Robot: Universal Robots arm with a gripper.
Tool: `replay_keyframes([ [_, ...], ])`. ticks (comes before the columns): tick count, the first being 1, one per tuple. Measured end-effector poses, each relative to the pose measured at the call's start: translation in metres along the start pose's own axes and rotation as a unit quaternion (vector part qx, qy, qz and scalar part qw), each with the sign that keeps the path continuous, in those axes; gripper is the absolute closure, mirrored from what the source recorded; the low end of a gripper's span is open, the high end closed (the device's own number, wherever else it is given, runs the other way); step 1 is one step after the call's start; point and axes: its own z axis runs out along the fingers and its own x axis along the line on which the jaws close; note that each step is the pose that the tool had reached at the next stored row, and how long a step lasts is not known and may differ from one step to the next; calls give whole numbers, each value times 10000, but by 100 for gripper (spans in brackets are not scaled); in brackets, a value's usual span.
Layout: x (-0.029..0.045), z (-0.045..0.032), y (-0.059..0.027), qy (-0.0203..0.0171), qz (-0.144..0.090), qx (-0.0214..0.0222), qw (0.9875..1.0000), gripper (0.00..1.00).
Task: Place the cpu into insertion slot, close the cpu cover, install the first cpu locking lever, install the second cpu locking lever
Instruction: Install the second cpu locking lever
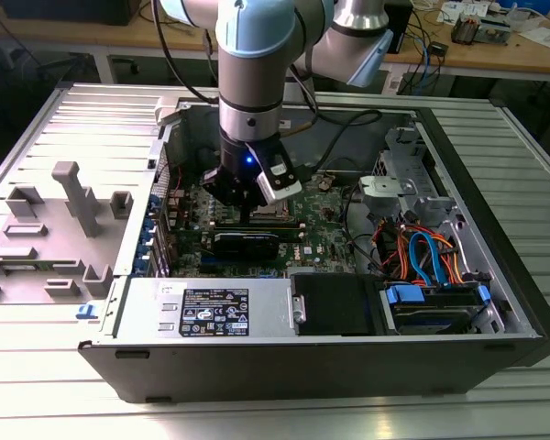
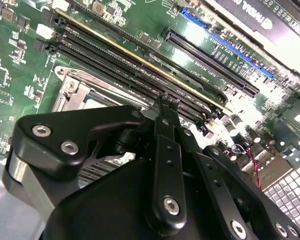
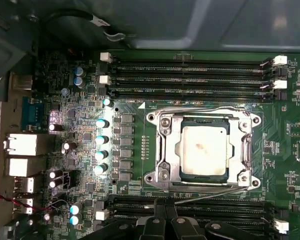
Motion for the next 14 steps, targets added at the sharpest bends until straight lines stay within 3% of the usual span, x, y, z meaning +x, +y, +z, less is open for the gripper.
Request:
replay_keyframes([
  [14,58,76,-3,5,-65,-18,10000,89],
])
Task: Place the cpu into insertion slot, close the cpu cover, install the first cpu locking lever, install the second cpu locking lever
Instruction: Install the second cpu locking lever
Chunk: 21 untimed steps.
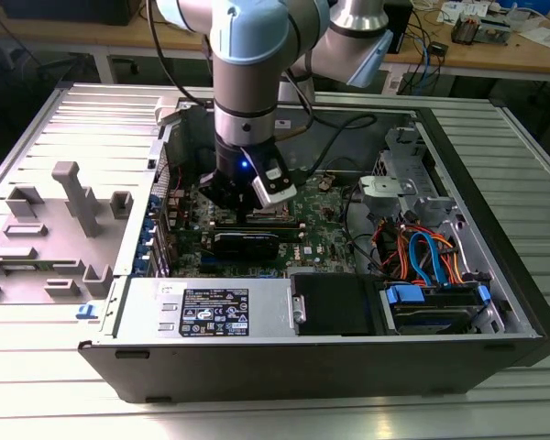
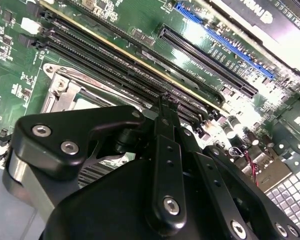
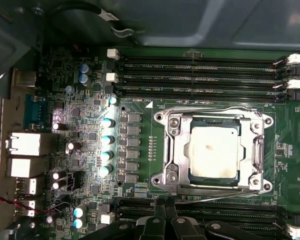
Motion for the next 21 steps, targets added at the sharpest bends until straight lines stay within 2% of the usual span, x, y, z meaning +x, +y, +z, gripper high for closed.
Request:
replay_keyframes([
  [3,4,32,0,0,-42,-17,10000,89],
  [4,6,38,0,0,-62,-37,10000,89],
  [5,11,41,0,-5,-84,-116,9999,89],
  [6,13,43,0,-7,-96,-158,9998,89],
  [7,15,45,0,-7,-104,-175,9998,89],
  [12,19,65,-1,-5,-139,-189,9997,89],
  [19,20,84,2,-11,-169,-251,9995,89],
  [21,22,84,0,-10,-178,-253,9995,89],
])
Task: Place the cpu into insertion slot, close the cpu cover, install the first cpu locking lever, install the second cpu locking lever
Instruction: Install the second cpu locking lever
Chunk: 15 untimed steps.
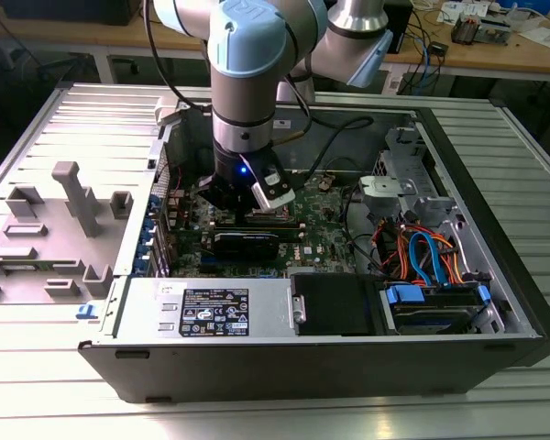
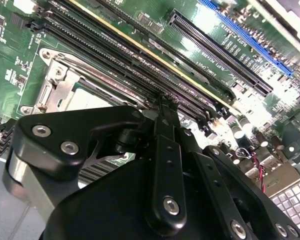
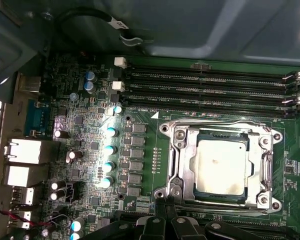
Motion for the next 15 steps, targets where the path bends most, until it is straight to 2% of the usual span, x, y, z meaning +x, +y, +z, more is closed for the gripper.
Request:
replay_keyframes([
  [15,16,3,29,2,-13,-1,10000,89],
])
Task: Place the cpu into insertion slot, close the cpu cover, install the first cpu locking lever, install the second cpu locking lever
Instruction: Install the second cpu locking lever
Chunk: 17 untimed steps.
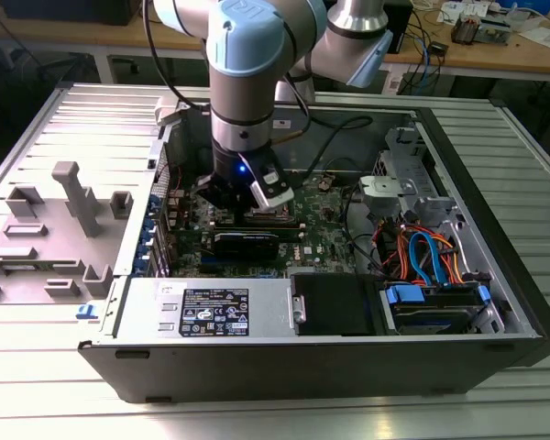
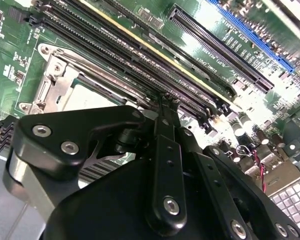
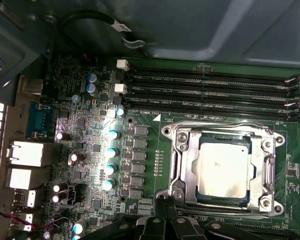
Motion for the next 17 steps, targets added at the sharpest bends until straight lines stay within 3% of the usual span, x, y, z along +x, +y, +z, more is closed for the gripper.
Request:
replay_keyframes([
  [10,11,2,24,0,0,3,10000,89],
  [17,11,3,25,-7,-3,-84,10000,89],
])
